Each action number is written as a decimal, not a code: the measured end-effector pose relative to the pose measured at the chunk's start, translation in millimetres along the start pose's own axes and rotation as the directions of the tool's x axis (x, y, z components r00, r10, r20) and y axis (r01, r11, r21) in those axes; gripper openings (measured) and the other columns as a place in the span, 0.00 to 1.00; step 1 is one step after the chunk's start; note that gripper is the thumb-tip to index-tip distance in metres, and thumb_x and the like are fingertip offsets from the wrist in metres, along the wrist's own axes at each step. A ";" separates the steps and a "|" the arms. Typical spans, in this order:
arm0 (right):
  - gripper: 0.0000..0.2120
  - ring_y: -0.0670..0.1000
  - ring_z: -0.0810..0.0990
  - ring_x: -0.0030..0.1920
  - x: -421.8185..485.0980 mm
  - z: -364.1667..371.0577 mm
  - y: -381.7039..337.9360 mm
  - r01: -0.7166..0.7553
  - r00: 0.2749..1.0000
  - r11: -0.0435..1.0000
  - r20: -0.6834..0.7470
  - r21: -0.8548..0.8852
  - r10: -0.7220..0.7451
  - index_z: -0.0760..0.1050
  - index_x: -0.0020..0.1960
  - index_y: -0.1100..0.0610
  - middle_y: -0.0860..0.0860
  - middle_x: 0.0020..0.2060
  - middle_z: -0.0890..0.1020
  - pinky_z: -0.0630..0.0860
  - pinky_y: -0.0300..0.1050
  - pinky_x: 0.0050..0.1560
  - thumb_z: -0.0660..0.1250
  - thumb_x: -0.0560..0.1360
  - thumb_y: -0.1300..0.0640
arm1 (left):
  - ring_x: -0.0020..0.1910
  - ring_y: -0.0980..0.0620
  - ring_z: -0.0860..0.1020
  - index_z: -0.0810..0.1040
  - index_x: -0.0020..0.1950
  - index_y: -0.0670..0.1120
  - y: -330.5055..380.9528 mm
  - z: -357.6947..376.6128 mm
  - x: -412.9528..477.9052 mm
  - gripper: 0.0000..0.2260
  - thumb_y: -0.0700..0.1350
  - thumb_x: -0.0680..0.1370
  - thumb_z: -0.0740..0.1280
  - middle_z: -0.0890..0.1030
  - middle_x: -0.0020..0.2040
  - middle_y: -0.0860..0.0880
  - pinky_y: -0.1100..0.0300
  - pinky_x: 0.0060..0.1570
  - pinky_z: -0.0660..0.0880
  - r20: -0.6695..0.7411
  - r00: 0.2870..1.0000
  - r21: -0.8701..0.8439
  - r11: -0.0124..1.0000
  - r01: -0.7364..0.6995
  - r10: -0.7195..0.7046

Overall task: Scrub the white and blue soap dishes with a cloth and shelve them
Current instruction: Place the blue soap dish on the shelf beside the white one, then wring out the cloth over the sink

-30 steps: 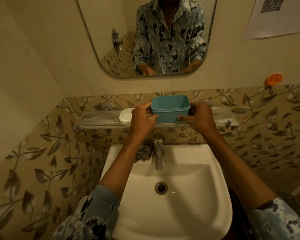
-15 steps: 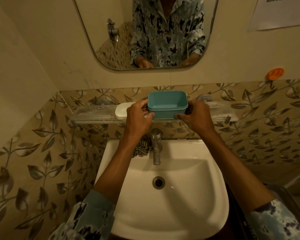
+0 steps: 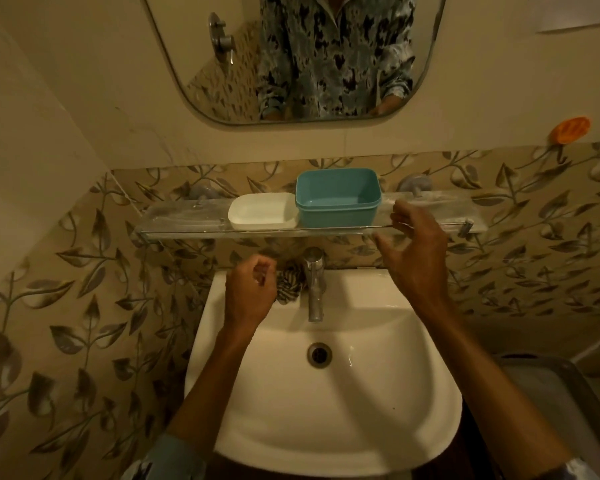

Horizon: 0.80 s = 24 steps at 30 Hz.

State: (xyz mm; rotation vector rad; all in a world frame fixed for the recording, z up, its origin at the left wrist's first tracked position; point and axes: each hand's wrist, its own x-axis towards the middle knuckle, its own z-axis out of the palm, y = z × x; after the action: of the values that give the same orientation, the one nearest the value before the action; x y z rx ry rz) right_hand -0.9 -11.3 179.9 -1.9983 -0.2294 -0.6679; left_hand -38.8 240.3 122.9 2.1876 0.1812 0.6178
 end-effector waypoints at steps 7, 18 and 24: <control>0.22 0.48 0.76 0.50 -51.6 14.4 11.0 0.056 0.997 0.998 0.046 -0.002 -0.055 0.74 0.63 0.62 0.53 0.51 0.76 0.76 0.39 0.52 0.73 0.70 0.67 | 0.58 0.40 0.76 0.74 0.61 0.37 -91.7 31.2 -11.5 0.17 0.37 0.73 0.68 0.78 0.57 0.38 0.55 0.56 0.73 0.276 0.901 0.311 0.918 0.246 -0.335; 0.21 0.46 0.79 0.47 -116.0 26.3 41.0 -0.155 0.945 0.986 0.282 -0.063 0.167 0.76 0.60 0.57 0.49 0.50 0.78 0.79 0.38 0.48 0.76 0.69 0.62 | 0.57 0.41 0.76 0.75 0.58 0.36 -110.5 54.3 21.4 0.16 0.43 0.74 0.70 0.79 0.57 0.38 0.58 0.49 0.71 0.310 0.810 0.377 0.847 0.376 -0.498; 0.21 0.45 0.79 0.47 -119.9 29.7 36.9 -0.176 0.922 0.983 0.340 -0.060 0.186 0.76 0.60 0.56 0.49 0.50 0.78 0.79 0.40 0.49 0.76 0.69 0.60 | 0.49 0.39 0.78 0.78 0.47 0.33 -104.0 44.2 17.3 0.08 0.38 0.75 0.67 0.81 0.48 0.36 0.55 0.43 0.70 0.229 0.876 0.278 0.891 0.358 -0.424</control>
State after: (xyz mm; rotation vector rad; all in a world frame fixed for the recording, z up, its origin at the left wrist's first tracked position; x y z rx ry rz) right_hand -74.3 9.2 75.9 -2.1248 -0.2399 -0.1997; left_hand 6.1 282.1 26.4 2.3349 0.5536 0.0478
